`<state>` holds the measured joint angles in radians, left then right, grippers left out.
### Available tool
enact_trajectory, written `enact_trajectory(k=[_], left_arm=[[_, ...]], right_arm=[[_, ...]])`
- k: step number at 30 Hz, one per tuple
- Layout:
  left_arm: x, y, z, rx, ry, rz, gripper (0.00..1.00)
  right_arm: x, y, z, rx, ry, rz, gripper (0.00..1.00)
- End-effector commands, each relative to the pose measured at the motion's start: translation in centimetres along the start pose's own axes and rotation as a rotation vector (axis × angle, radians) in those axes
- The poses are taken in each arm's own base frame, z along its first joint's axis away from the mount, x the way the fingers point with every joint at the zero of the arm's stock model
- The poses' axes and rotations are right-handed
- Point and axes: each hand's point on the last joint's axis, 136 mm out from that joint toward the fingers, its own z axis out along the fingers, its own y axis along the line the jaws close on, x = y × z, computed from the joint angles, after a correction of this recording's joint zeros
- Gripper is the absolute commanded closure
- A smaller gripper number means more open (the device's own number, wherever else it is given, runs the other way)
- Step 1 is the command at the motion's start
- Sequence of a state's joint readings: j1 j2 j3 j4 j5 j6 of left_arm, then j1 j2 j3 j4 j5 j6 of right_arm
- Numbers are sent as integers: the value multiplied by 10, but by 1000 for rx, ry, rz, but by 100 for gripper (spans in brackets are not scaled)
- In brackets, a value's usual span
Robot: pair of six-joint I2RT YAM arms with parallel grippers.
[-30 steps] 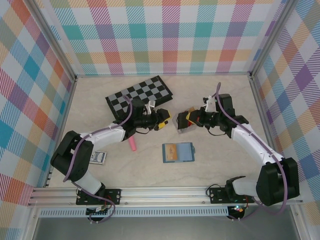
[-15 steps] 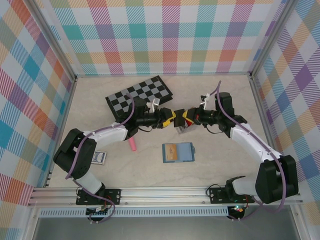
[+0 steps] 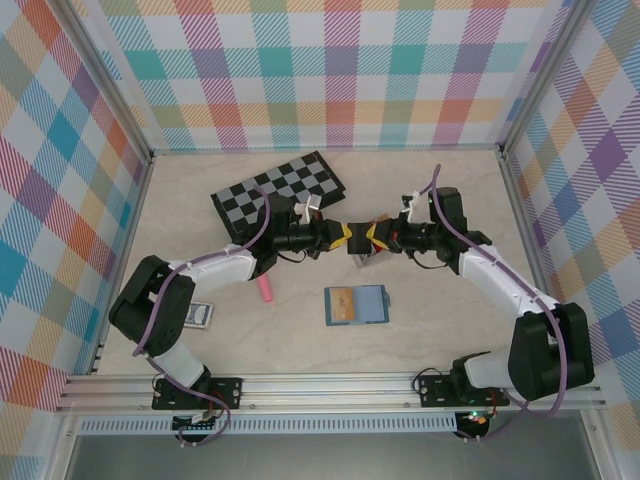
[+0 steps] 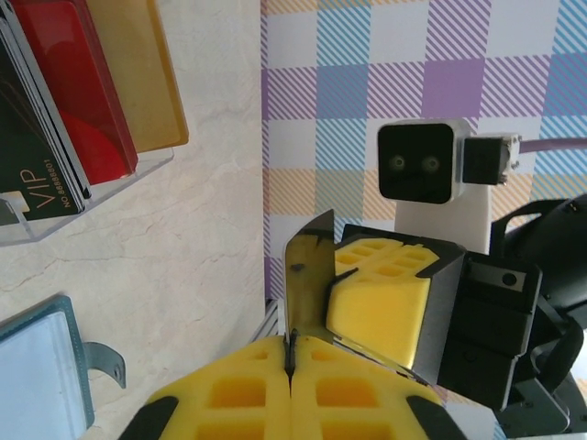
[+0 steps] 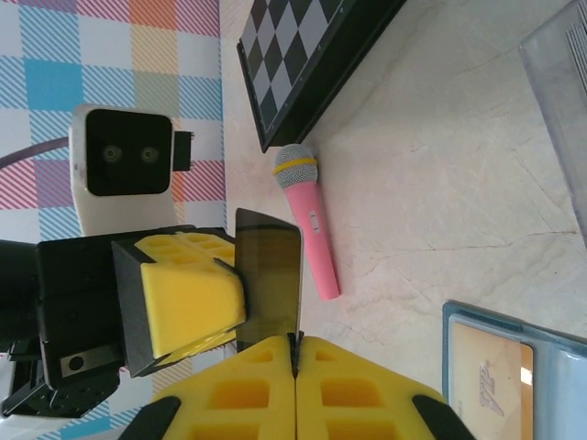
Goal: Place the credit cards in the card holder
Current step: Insert the credit card into the card slot.
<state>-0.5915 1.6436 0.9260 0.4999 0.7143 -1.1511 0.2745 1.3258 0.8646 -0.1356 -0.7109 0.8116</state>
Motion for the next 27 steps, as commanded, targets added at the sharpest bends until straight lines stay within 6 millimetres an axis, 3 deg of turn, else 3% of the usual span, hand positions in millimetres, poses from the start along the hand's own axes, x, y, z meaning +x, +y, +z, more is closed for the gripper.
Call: enact_trajectory(k=[1,3,5,8,11,14,20,27], left_arm=[[8,-18,-6,38,9,54,100],[9,-12,-7,13,7,51,100],[14,4,-10,-46,-6,42,100],[28,41,-14,-200,-46,35,100],[48,68,-12,-316,-54,49,100],[69,90,-9,-380,-57,71,100],[96,116,-6,-442,-32,113,100],[102,123,0,-445,-32,148,100]], right_arm=[[4,-9,1,35,18,1,86],[8,-21,-1,99,21,11,74],[16,-46,-7,225,26,14,57],[34,-93,-18,463,61,16,45],[53,-121,-22,597,114,-19,35],[67,-138,-22,680,157,-43,30],[87,-148,-8,698,238,-83,29],[94,-160,0,700,266,-75,31]])
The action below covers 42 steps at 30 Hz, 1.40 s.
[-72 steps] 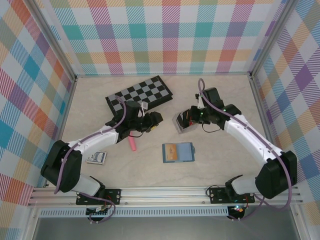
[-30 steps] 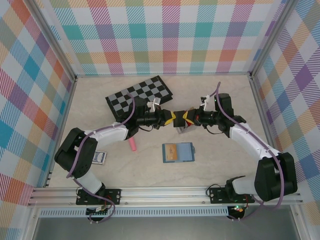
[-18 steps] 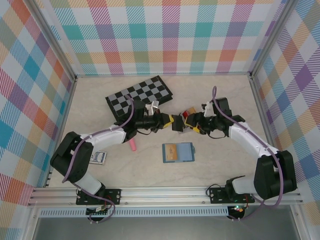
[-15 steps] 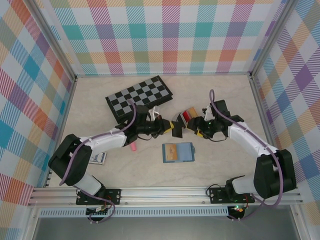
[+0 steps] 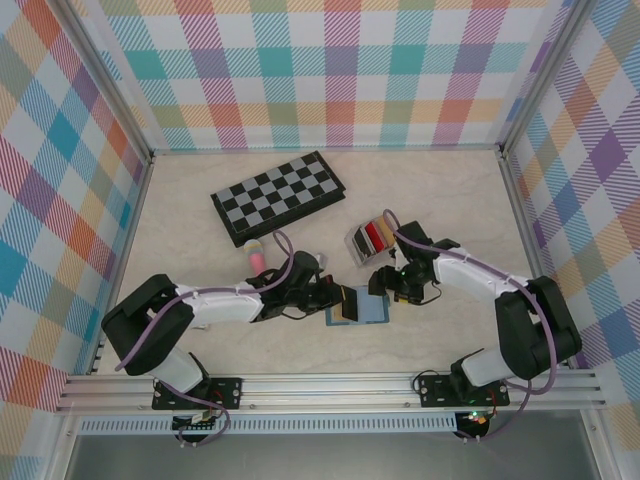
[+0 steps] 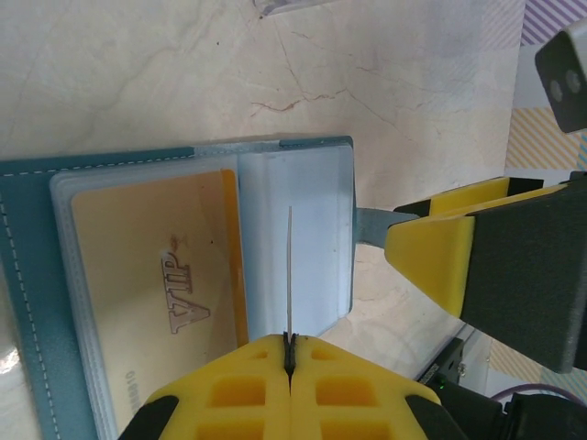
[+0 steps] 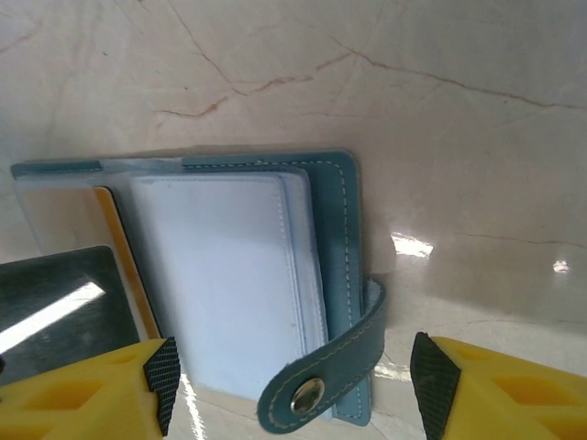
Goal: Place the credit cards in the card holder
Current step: Insert the credit card into the card slot.
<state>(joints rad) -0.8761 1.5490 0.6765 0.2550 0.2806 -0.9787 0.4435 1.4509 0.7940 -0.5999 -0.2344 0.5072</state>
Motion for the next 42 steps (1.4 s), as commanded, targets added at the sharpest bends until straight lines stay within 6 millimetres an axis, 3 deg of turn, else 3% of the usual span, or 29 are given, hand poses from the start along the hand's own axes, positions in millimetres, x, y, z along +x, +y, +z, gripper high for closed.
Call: enact_trajectory(k=[1,10,20,30,42], left_arm=[[-1,2,6,-1,-35,38,100],[1,14,21,-19,-19,20,100],[4,11,28,21,-2,1,100],[3,8,26,24,-9,-21,100],[6,15,45,11,32,-47,100]], right_arm=[[3,-6,8,20,12,-19,31],[7,-12,24,28,51,-9,39],[11,-17,33,33,66,6,60],[11,-20,34,44,61,12,65],[11,-19,34,42,66,6,65]])
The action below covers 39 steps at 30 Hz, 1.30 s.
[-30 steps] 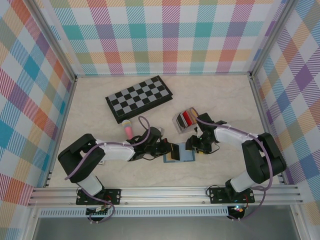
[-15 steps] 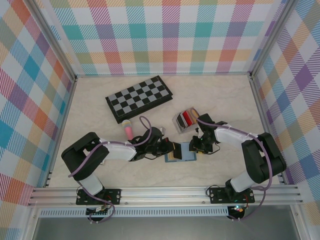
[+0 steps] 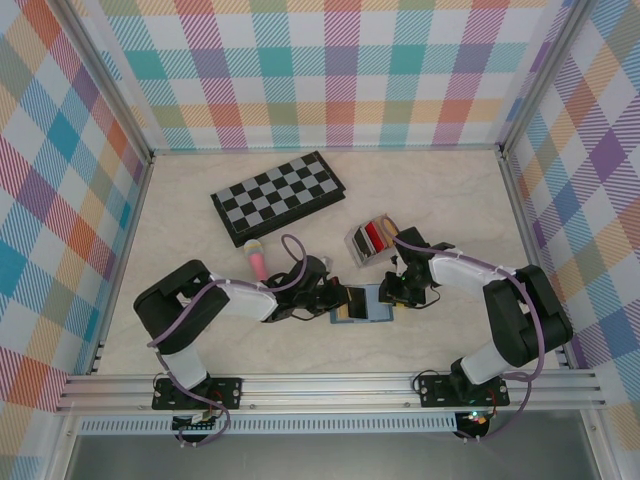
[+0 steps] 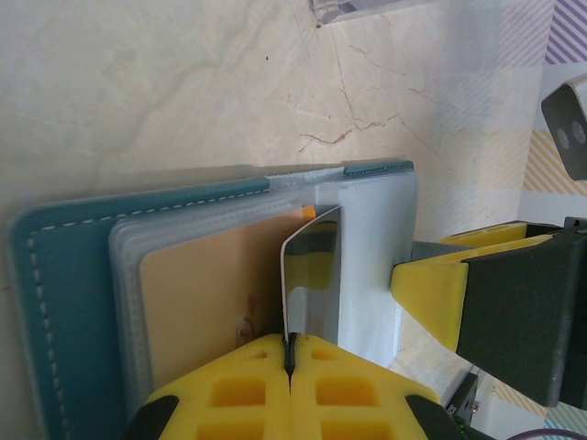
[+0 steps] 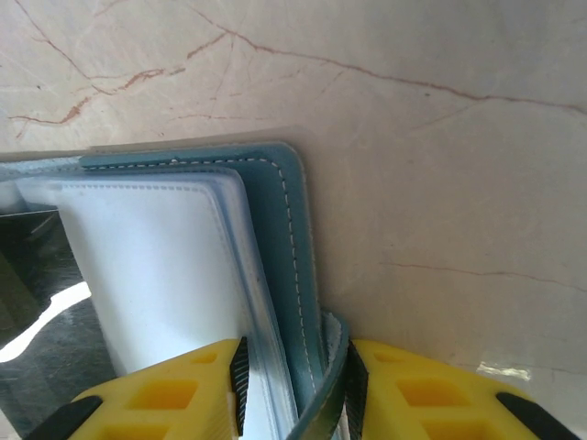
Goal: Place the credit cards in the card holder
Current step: Insert the credit card into the card slot.
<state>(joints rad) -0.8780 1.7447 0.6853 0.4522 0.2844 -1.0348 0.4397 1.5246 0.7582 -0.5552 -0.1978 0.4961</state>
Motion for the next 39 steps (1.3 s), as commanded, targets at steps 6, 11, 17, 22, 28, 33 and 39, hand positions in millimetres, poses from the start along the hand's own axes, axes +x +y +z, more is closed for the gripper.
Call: enact_trajectory(k=[6,11,17,22,28,33,39], left_arm=[[9,-6,11,-6,52,21,100],[7,-8,13,-17,50,19,99],[6,-13,20,-40,33,13,98],[6,-17,28,-40,21,1,97],[13,-23,39,-45,47,12,92],[16,-20,43,-70,59,11,86],[14,-26,38,-89,65,48,73]], right_arm=[[6,2,13,-23,37,-8,66],[6,2,13,-24,35,-7,66],[8,4,13,-35,44,-10,67],[9,8,13,-63,43,-8,68],[9,9,13,-75,37,-9,67],[7,7,11,-64,17,6,67],[-2,8,-5,-36,-39,16,60]])
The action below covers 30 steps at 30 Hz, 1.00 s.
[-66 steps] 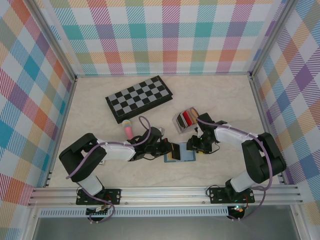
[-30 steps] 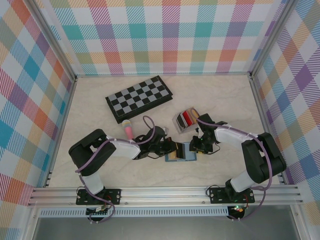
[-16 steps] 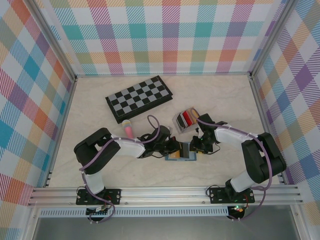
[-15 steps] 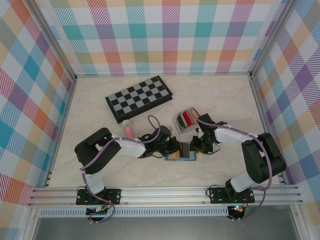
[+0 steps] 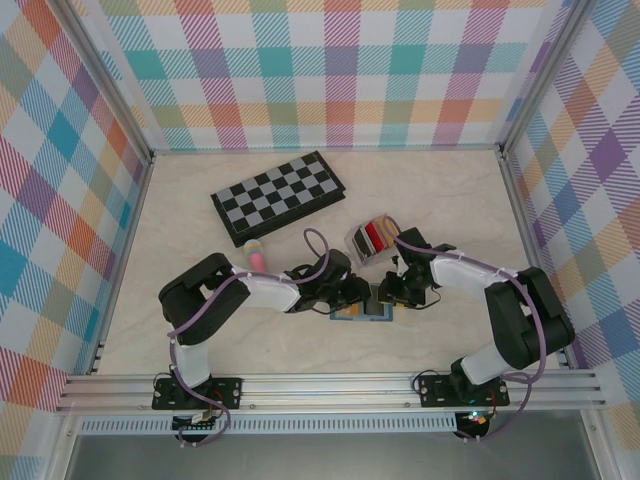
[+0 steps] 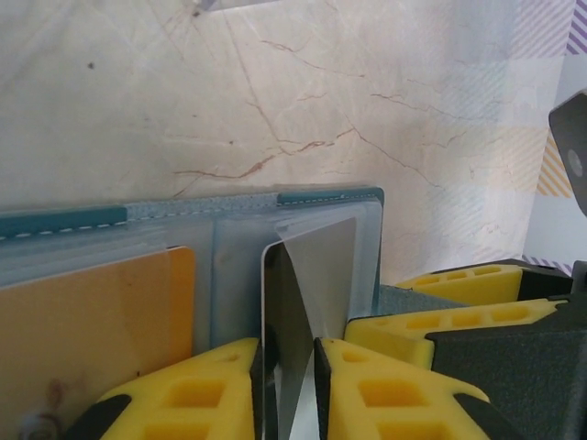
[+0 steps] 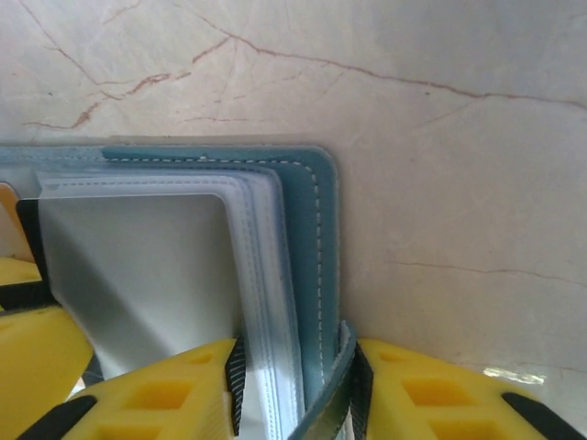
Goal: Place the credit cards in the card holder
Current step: Insert the credit card into the card slot, then close the card holder at the bottom-center of the table.
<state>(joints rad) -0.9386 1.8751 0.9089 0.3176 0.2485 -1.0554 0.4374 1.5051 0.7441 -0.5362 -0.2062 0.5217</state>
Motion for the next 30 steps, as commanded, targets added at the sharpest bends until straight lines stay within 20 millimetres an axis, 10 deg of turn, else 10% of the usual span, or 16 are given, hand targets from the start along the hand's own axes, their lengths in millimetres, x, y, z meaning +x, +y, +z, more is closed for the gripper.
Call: enact_trajectory(k=[1,13,21,30], left_arm=[[13,0,-1,-51,37,52,70],[-1,-22,-51,-103,-32,168,34],[-26,29,-87,-266,-113,100,29],[-23,55,-67,-289,-30,28,29]], right_arm=[[-4,5,-7,-3,-38,-6,59],[-10,-6,-26,106,-68,-20,51],[-5,-5,-21,99,-25,-16,63],[-4,-1,-7,73,20,-8,71]])
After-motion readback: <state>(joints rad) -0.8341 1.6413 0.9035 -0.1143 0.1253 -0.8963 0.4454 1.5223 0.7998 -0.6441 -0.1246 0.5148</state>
